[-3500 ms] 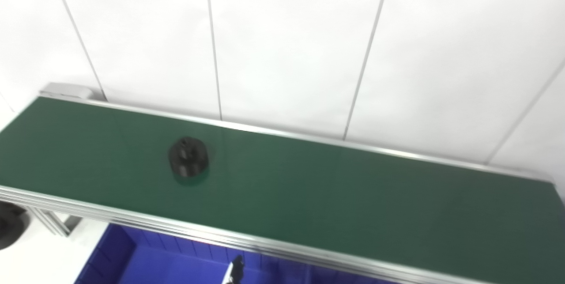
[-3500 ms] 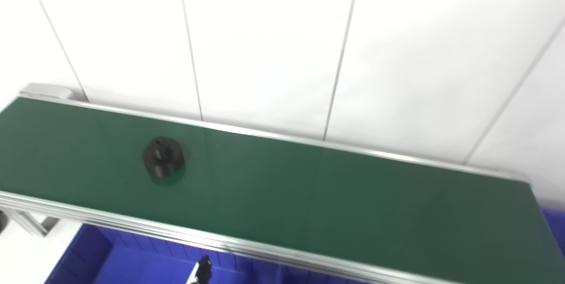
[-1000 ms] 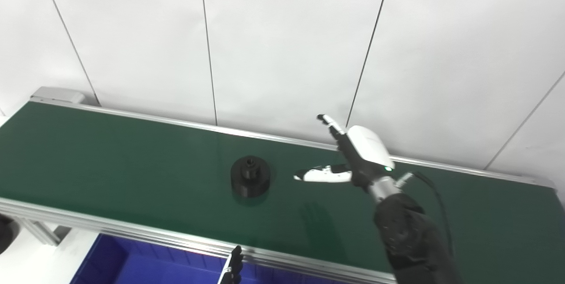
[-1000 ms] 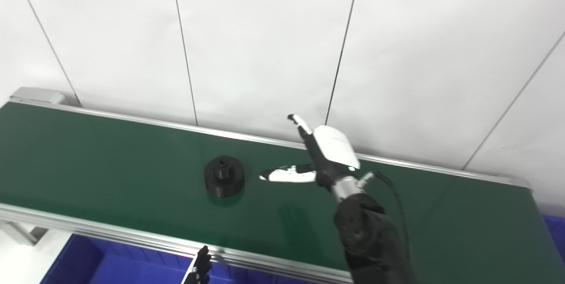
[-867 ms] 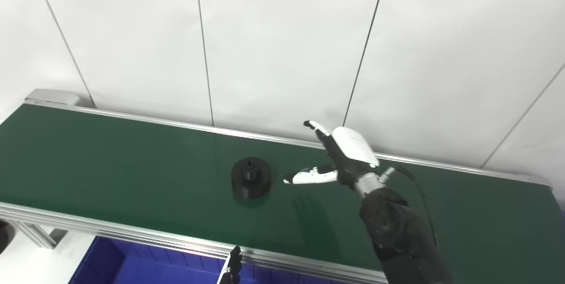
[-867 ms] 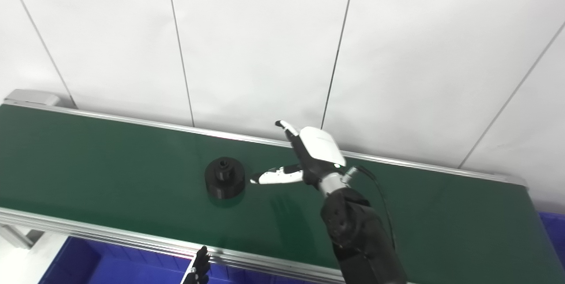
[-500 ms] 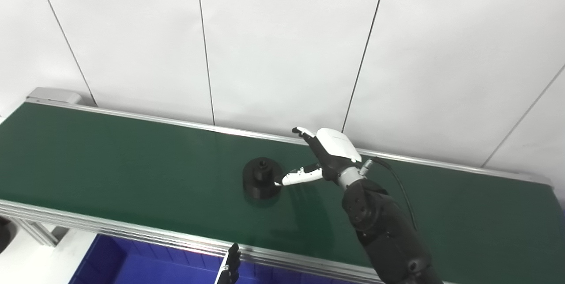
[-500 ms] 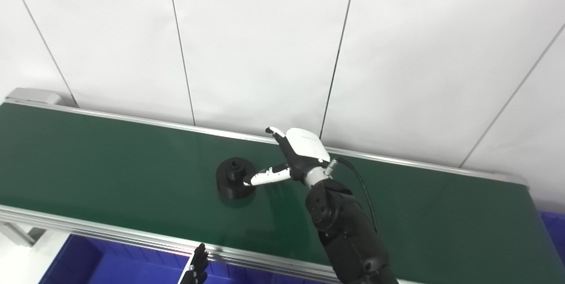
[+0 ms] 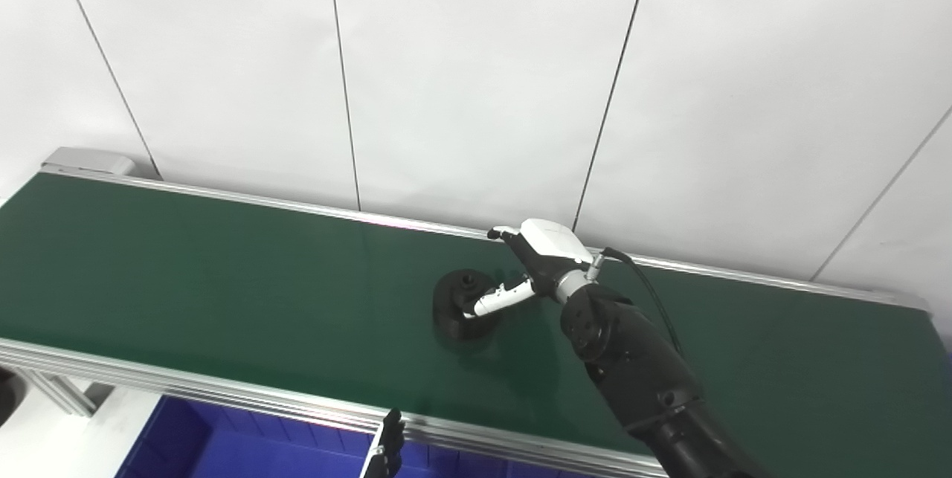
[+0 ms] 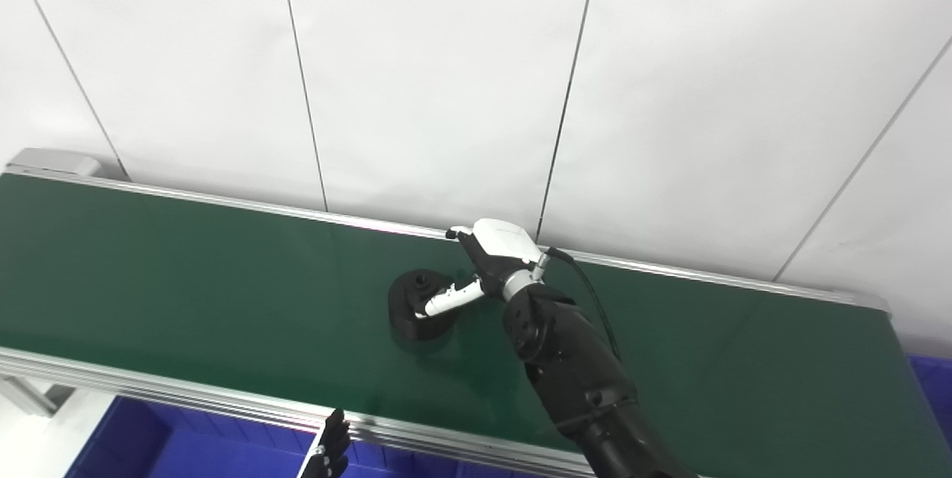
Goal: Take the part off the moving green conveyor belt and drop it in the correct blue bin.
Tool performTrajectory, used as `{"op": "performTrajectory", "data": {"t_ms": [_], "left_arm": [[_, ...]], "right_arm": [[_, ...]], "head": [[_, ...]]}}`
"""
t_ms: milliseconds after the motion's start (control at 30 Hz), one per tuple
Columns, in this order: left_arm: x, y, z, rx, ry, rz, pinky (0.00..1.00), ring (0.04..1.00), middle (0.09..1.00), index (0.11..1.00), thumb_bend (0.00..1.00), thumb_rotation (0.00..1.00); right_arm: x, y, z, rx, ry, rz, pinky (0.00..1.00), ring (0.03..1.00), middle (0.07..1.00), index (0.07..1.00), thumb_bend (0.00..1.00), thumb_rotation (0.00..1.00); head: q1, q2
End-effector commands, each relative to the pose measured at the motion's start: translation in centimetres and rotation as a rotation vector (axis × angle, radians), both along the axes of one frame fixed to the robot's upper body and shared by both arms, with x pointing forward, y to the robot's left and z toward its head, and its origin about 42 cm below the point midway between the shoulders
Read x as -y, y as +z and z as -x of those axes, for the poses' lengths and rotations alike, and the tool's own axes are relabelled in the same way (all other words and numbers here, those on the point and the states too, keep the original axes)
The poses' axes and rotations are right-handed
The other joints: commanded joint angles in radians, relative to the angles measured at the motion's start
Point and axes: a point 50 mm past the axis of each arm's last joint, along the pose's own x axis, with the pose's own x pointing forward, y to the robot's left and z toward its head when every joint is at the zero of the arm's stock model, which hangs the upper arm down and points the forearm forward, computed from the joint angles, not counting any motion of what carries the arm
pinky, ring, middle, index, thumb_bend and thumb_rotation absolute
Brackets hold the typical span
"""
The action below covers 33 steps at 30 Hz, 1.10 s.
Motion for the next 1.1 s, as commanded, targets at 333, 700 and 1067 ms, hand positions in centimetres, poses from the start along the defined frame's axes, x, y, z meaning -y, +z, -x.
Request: {"op": "performTrajectory", "data": {"t_ms": [333,700,1067], "left_arm": [[4.3,2.5,0.5,0.052,0.002,0.121,1.0,1.0,1.0,1.0,0.56,0.89],[4.3,2.5,0.5,0.058,0.001,0.111,1.0,1.0,1.0,1.0,0.55,0.9],[4.0,2.6,0.5,0.049,-0.006,0.124,1.0,1.0,1.0,1.0,0.57,0.9]], "right_arm": [[-3.3,-0.1,1.6,0.051,0.144,0.038,0.62,0.841,0.906,0.896,1.0,0.49],[-3.5,-1.1,2.5,0.017,0.196,0.072,0.6,0.836,0.922,0.889,1.0,0.45],[-2.5,-2.3,1.3,-0.008,0.174,0.707,0.18,0.272,0.485,0.53,0.55,0.0]], "head": [[-0.004,0.011],[-0.009,0.013],[-0.022,0.023]]}}
